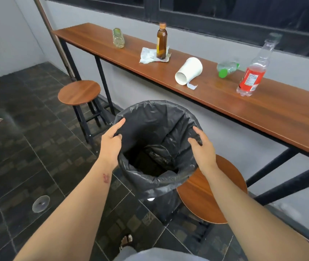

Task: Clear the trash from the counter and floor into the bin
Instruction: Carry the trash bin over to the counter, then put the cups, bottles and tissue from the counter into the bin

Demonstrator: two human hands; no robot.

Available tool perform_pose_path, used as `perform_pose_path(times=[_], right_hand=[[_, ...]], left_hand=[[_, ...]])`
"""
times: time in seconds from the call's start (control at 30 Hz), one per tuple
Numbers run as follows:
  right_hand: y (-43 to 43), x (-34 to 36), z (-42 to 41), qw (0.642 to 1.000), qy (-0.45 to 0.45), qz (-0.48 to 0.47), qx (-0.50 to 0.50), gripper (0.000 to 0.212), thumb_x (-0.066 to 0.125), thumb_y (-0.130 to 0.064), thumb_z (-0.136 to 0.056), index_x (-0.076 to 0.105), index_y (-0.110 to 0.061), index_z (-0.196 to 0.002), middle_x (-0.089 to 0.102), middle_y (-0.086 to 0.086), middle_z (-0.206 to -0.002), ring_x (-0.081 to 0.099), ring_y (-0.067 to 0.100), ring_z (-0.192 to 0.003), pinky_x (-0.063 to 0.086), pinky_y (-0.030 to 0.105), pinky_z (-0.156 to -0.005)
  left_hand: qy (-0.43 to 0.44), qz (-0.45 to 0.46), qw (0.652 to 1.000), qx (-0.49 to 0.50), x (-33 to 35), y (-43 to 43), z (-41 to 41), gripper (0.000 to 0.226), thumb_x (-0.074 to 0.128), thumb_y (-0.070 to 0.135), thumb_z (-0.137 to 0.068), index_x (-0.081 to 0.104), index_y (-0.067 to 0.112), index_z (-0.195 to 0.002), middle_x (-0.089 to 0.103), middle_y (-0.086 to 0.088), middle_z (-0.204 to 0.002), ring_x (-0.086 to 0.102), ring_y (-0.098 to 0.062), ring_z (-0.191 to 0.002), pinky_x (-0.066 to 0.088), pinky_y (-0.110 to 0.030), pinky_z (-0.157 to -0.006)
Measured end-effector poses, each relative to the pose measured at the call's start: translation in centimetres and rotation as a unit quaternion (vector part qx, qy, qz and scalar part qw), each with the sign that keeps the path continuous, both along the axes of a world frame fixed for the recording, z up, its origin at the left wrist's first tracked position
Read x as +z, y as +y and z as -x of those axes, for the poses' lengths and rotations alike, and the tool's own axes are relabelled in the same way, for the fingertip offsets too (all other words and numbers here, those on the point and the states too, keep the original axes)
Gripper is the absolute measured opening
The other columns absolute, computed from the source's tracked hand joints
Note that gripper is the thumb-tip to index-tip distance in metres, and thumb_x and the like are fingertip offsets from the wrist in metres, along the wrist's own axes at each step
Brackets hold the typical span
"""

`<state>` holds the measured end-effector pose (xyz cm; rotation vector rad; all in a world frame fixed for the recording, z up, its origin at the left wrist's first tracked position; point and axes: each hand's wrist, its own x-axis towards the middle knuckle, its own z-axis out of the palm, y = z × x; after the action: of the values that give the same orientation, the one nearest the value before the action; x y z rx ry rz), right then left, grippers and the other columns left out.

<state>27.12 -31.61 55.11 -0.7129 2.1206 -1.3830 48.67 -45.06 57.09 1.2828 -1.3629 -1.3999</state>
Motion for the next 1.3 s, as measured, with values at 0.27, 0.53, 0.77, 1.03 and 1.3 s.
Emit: perform_pose_path(times=[0.27, 0.53, 0.77, 1.03, 1.3], right_hand=[[-4.0, -1.0, -2.1, 0.995, 0.031, -0.046, -0.085, 0.051, 0.053, -0.035, -0.098, 0.036, -0.043, -0.144, 0.037, -0.008, -0.153, 0.056, 0.016, -0.108, 0.044, 0.036, -0.095], [-6.5, 1.4, -0.9, 0.925, 0.345, -0.060, -0.147, 0.055, 0.049, -0.049, -0.095, 0.040, -0.031, -0.145, 0.028, -0.004, -0.159, 0.032, 0.022, -0.143, 0.023, 0.045, -0.117], [-13.1, 5.6, 4.4, 0.920, 0.377, -0.030, -0.104, 0.080, 0.061, -0.053, -0.087, 0.025, -0.024, -0.152, 0.018, -0.001, -0.162, 0.021, 0.019, -0.147, 0.023, 0.042, -0.119], [-19.2, 7.5, 10.0, 0.940, 0.331, -0.054, -0.059, 0.113, 0.075, -0.055, -0.074, 0.002, -0.024, -0.155, 0.004, 0.006, -0.164, 0.013, 0.027, -0.149, 0.020, 0.044, -0.117], [-19.9, 7.6, 11.0, 0.945, 0.316, -0.068, -0.043, 0.114, 0.074, -0.052, -0.075, -0.003, -0.027, -0.155, 0.005, 0.000, -0.163, 0.017, 0.025, -0.148, 0.023, 0.051, -0.114]], left_hand=[[-0.012, -0.041, 0.995, -0.091, 0.4, -9.0, 1.0, 0.054, 0.042, -0.004, -0.100, 0.066, 0.036, -0.128, 0.062, 0.013, -0.121, 0.044, -0.001, -0.057, 0.048, -0.021, -0.083], [-0.012, -0.069, 0.989, -0.133, -0.5, -12.9, 3.3, 0.056, 0.044, -0.003, -0.100, 0.068, 0.042, -0.122, 0.052, 0.008, -0.147, 0.053, -0.012, -0.125, 0.042, -0.037, -0.109], [0.023, -0.116, 0.985, -0.127, -0.2, -14.7, 4.9, 0.055, 0.042, -0.001, -0.102, 0.069, 0.042, -0.121, 0.057, 0.010, -0.140, 0.054, -0.019, -0.127, 0.046, -0.043, -0.107], [0.025, -0.111, 0.984, -0.135, 0.2, -15.9, 6.6, 0.053, 0.040, -0.005, -0.102, 0.067, 0.032, -0.129, 0.065, 0.010, -0.122, 0.065, -0.004, -0.100, 0.058, -0.024, -0.078], [0.015, -0.107, 0.984, -0.141, 0.6, -16.4, 7.5, 0.052, 0.040, -0.004, -0.103, 0.067, 0.033, -0.128, 0.060, 0.009, -0.135, 0.060, -0.011, -0.115, 0.053, -0.033, -0.098]])
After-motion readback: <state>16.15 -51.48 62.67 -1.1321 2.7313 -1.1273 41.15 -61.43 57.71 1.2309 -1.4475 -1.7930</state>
